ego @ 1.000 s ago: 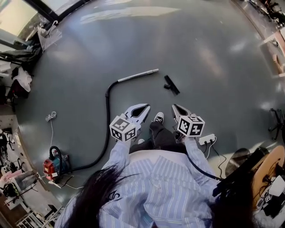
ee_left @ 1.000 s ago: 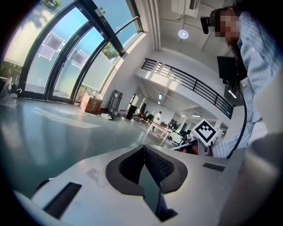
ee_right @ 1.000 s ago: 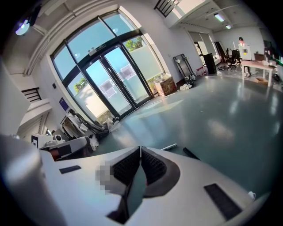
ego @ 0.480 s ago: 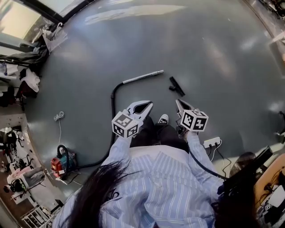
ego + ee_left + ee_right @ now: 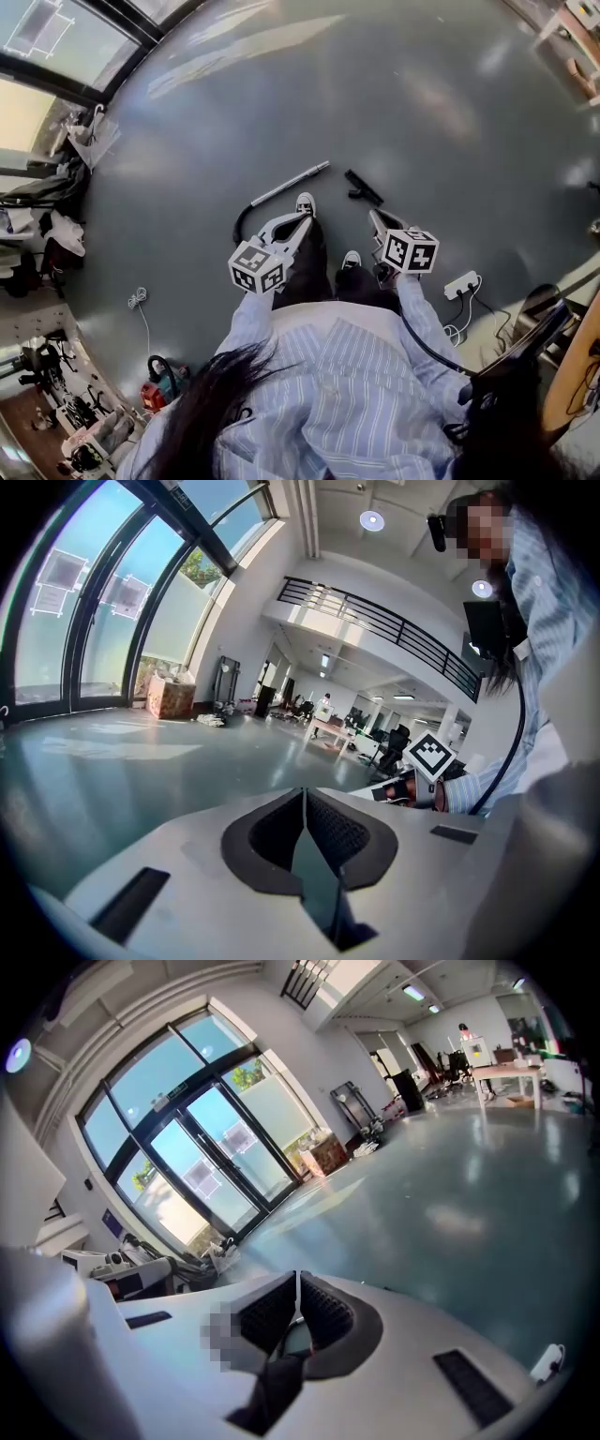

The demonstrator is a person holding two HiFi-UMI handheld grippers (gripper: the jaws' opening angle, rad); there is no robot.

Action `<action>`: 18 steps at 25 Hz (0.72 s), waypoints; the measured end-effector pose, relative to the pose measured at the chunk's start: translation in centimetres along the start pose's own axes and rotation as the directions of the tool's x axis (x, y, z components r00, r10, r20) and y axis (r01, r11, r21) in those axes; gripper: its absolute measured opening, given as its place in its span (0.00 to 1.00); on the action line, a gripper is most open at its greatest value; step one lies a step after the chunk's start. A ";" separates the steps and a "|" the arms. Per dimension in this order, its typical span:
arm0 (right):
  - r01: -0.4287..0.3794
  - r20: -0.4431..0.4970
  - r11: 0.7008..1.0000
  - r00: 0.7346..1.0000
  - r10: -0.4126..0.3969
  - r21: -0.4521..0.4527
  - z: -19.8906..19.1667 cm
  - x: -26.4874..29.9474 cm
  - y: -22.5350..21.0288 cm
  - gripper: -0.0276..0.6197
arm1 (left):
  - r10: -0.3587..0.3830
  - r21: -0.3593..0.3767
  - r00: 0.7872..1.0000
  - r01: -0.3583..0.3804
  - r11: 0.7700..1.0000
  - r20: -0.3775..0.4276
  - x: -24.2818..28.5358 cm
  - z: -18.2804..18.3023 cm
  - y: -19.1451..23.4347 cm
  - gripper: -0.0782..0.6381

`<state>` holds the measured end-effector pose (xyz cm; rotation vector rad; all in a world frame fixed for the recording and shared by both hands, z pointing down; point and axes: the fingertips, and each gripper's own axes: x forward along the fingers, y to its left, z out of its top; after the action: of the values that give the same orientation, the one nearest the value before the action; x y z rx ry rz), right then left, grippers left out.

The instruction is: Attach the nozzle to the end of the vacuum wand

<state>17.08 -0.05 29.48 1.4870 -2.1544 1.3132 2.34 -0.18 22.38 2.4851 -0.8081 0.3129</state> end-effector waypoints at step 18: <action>0.087 0.004 0.977 0.996 -0.089 0.197 4.2 14.8 -7.8 0.10 | -0.212 -0.125 0.916 0.179 0.976 -0.340 12.9 -4.3 21.4 0.16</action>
<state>17.85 -13.50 40.27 1.6466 -1.9894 1.5264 -0.45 -19.03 39.05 2.3049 -0.4123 0.6123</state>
